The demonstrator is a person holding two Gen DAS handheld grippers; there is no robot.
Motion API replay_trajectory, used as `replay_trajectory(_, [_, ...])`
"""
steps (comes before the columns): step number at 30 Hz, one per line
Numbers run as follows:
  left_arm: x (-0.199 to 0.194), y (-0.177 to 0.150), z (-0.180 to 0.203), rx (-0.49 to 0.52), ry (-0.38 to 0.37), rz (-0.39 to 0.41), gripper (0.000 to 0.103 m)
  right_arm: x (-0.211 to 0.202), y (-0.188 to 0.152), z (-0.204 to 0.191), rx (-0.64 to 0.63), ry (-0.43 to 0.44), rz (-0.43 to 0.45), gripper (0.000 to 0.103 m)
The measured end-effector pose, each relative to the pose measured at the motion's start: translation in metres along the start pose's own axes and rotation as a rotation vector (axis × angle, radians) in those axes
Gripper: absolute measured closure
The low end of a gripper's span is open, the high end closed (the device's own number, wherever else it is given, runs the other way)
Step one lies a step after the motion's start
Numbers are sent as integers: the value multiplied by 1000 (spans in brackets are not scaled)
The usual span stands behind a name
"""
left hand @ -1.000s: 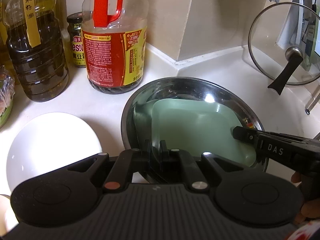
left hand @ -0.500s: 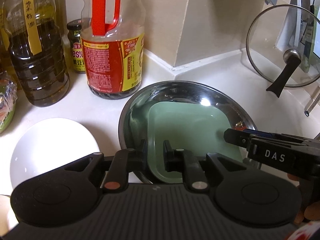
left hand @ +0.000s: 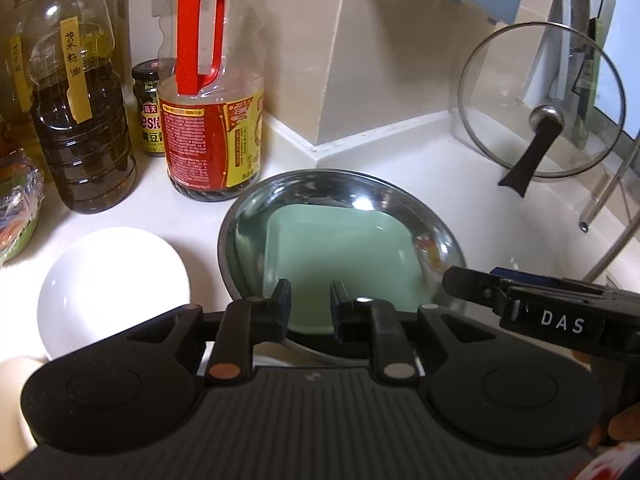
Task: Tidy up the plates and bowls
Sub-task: 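Lower the green tray into the steel plate and open both grippers, then withdraw both grippers away from the stacked plates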
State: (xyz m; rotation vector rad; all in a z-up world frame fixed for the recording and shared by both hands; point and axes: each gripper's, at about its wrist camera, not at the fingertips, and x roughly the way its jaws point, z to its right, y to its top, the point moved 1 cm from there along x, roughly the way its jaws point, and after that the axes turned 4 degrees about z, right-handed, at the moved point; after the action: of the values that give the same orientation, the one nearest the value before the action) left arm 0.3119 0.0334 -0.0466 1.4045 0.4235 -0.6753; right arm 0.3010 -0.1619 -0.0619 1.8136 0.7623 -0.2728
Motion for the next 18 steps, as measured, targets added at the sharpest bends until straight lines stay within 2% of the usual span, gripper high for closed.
replay_trajectory(5, [-22,-10,8,-7,-8,7,83,-28,-11,12,50,4,0,36])
replay_trajectory(18, [-70,-51,48,11,-42,-24,80,-98,-44,31,96,-20,-49,31])
